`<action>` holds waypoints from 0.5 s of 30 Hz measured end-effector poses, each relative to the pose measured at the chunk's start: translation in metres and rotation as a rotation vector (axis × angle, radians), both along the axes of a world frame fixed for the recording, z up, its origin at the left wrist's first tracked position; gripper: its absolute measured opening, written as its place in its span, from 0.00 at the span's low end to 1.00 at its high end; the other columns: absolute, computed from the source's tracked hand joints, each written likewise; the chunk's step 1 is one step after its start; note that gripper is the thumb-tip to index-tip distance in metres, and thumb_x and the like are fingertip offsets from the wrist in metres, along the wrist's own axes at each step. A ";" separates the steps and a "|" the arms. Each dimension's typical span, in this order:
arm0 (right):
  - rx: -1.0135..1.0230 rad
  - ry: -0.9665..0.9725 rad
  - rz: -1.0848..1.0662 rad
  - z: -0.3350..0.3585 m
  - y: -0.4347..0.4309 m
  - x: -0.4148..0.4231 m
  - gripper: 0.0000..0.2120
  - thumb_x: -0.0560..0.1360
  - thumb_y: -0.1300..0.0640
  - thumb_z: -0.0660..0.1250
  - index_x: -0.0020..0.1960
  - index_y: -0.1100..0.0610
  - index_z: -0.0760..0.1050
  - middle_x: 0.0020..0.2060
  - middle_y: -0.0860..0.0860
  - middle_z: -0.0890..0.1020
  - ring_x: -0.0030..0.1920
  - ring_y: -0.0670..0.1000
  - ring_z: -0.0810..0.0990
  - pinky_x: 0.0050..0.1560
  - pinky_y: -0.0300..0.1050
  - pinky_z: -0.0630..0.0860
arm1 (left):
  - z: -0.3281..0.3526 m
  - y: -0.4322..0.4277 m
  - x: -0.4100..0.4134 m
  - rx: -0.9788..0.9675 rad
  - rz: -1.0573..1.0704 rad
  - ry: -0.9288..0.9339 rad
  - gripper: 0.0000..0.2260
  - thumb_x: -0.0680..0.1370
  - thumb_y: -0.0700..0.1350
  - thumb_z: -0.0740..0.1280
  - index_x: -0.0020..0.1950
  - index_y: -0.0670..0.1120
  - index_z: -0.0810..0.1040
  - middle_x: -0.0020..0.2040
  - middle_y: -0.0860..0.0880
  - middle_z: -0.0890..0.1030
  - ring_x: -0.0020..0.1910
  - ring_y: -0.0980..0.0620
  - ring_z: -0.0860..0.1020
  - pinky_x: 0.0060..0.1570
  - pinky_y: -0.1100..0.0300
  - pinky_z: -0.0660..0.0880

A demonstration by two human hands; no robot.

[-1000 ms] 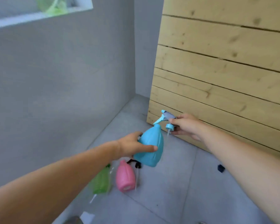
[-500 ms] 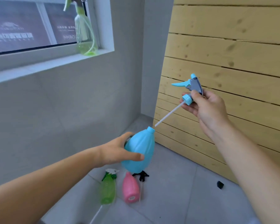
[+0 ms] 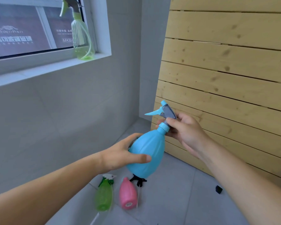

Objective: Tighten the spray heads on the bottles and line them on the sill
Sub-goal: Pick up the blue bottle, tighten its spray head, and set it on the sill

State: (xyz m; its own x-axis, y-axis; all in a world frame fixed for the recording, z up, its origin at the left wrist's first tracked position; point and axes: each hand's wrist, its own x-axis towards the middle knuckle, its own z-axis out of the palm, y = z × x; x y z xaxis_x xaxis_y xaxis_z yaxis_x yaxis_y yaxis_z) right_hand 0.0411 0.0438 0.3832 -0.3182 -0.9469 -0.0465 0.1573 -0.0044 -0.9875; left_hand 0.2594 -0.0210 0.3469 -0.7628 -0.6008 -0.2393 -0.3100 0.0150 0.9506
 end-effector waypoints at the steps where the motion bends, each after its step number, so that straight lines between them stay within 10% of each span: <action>1: -0.002 -0.013 0.021 0.000 0.001 0.000 0.12 0.80 0.62 0.62 0.62 0.63 0.74 0.50 0.61 0.86 0.54 0.61 0.85 0.53 0.52 0.81 | 0.001 0.001 0.000 0.008 -0.006 0.016 0.34 0.67 0.53 0.79 0.71 0.56 0.73 0.62 0.49 0.83 0.59 0.50 0.84 0.55 0.55 0.82; 15: -0.018 0.033 0.167 -0.004 -0.001 -0.009 0.19 0.76 0.69 0.67 0.64 0.59 0.73 0.50 0.57 0.85 0.58 0.56 0.83 0.55 0.50 0.80 | 0.008 0.006 -0.010 0.083 0.080 -0.021 0.26 0.67 0.51 0.79 0.63 0.47 0.80 0.55 0.45 0.88 0.50 0.48 0.87 0.47 0.57 0.82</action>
State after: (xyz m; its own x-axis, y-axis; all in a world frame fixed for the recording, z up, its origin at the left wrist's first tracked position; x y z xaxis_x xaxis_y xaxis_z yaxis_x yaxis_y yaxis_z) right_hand 0.0323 0.0427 0.3790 -0.1572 -0.9873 -0.0213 0.1245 0.0016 -0.9922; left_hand 0.2495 -0.0155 0.3550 -0.7075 -0.6368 -0.3063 -0.3273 -0.0889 0.9407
